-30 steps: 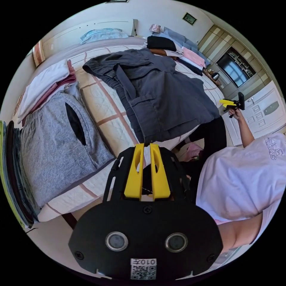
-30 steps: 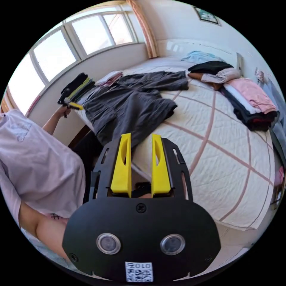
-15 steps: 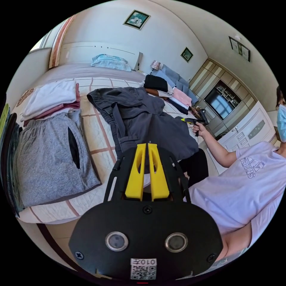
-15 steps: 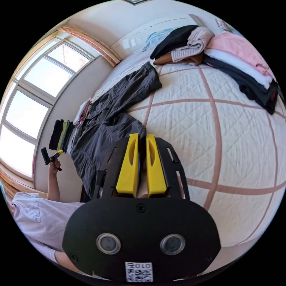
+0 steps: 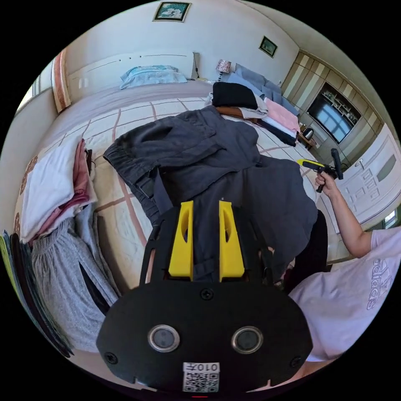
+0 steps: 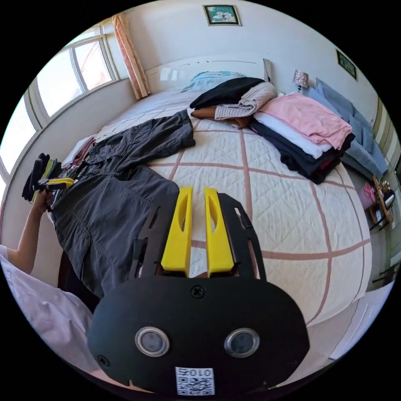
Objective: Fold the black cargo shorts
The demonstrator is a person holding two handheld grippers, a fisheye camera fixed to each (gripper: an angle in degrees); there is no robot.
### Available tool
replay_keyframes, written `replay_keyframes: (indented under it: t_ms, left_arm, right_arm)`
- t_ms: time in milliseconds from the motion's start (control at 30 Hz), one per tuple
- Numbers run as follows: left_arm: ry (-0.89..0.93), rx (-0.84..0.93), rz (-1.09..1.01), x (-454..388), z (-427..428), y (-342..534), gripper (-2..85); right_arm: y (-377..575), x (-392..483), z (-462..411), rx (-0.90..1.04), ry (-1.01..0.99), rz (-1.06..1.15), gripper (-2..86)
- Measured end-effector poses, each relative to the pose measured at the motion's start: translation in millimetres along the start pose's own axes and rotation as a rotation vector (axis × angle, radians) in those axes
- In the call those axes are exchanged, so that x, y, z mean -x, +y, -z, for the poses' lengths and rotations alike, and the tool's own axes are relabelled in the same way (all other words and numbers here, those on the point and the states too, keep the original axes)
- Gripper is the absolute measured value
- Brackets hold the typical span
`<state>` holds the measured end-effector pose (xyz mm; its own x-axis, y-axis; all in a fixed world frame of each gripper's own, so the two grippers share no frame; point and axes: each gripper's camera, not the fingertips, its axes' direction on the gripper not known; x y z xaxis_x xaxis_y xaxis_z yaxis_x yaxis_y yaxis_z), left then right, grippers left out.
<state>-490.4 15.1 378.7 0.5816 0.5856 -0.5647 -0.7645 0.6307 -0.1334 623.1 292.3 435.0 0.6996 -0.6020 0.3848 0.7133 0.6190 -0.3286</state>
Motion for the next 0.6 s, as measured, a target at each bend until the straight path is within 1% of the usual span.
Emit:
replay_keyframes:
  t_ms: [33,67,133,167,200,233,267,300,333,367,433,467,533,600]
  left_arm:
    - [0.004,0.084,0.029,5.4,-21.1,-5.0,8.9]
    - [0.010,0.107,0.042,7.4,-29.3,-6.0,8.8]
    - [0.007,0.072,0.072,4.7,-29.3,-8.2,8.8]
    - [0.015,0.069,0.065,1.3,-25.7,-11.0,9.0]
    - [0.029,0.086,0.046,-8.0,-16.7,-20.2,9.5]
    - [-0.011,0.081,0.008,-22.4,0.9,-33.1,10.0]
    - [-0.045,0.056,-0.009,-29.9,13.0,-40.7,10.3]
    - [-0.123,-0.011,-0.040,-42.7,39.0,-59.5,10.7]
    - [-0.194,-0.068,-0.062,-50.5,61.6,-84.7,11.2]
    - [-0.218,-0.093,-0.074,-52.4,70.3,-100.0,11.5]
    - [-0.237,-0.117,-0.168,-54.5,77.5,-179.8,12.6]
    - [-0.227,-0.108,-0.201,-54.9,72.4,-202.8,12.9]
    - [-0.192,-0.050,-0.305,-56.7,34.2,-293.0,13.7]
    - [-0.238,-0.008,-0.331,-56.9,-2.8,-347.3,14.1]
  right_arm:
    - [3.7,5.6,4.6,-0.027,0.013,0.036,7.7]
    - [4.2,11.0,4.2,0.009,0.001,0.077,8.6]
    - [1.2,16.9,2.6,0.096,-0.009,0.095,9.3]
    - [0.6,21.4,6.2,0.109,-0.011,0.110,9.2]
    - [0.6,23.7,9.5,0.099,-0.012,0.119,9.0]
    - [0.4,28.2,17.4,0.060,-0.011,0.132,8.8]
    - [-0.8,32.0,24.7,0.012,-0.008,0.135,8.9]
    - [-2.1,33.9,27.5,-0.006,-0.011,0.137,9.0]
    - [-6.2,38.3,30.8,-0.019,-0.029,0.148,9.3]
    - [-11.5,43.8,32.8,-0.020,-0.057,0.164,9.5]
    - [-16.9,54.0,38.3,-0.045,-0.108,0.186,9.7]
    - [-17.2,61.0,44.5,-0.083,-0.137,0.199,9.8]
    - [-13.0,70.6,54.7,-0.124,-0.158,0.226,10.0]
    - [-2.9,77.2,66.5,-0.154,-0.132,0.250,10.1]
